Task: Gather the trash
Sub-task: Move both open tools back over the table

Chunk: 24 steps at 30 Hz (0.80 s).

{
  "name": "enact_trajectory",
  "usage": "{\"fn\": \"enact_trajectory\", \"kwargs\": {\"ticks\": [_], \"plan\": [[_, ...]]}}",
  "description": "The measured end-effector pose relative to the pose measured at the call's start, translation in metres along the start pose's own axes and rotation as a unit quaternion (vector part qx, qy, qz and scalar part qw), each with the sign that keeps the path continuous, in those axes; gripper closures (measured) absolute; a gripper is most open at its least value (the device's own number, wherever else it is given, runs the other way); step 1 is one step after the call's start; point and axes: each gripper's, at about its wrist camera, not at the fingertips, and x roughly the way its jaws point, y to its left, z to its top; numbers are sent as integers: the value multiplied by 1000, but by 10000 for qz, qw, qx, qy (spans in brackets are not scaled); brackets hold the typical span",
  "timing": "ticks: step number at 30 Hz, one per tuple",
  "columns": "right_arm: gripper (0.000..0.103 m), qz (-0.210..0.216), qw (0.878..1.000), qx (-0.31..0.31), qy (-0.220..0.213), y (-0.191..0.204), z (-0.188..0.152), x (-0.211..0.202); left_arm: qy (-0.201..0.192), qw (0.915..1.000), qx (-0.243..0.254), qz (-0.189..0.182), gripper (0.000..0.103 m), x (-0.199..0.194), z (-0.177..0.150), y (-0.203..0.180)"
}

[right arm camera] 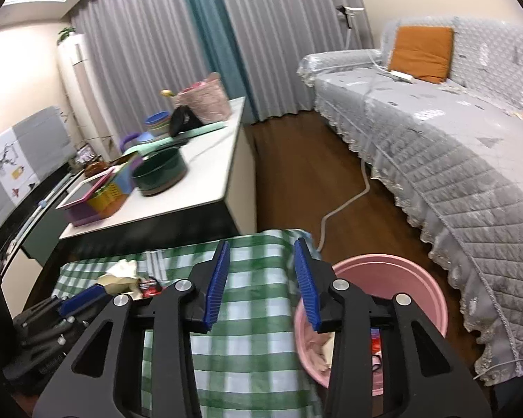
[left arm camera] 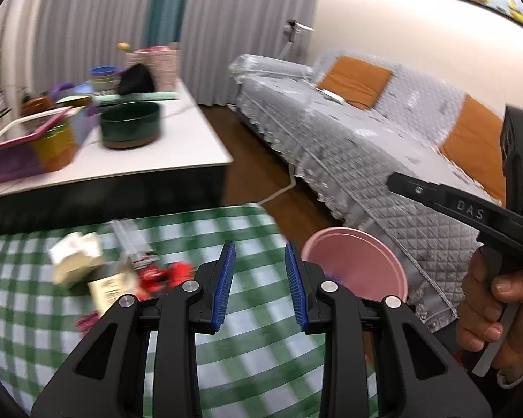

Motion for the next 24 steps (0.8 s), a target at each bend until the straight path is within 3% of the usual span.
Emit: {"fn": "enact_trajectory", "kwargs": {"ticks": [12,17,24], "plan": [[70,393,9979,-407,324,69,-16,32,-279,9951,-556,771,74,-56,-1,110],[70,480,9960,-606,442,88,-25,48,-292,9901,-990,955,74,-49,-16,137],[76,675,9924,-839,599,112,-35,73,-199,9895,-819,1173,74,-31,-26,148]]}}
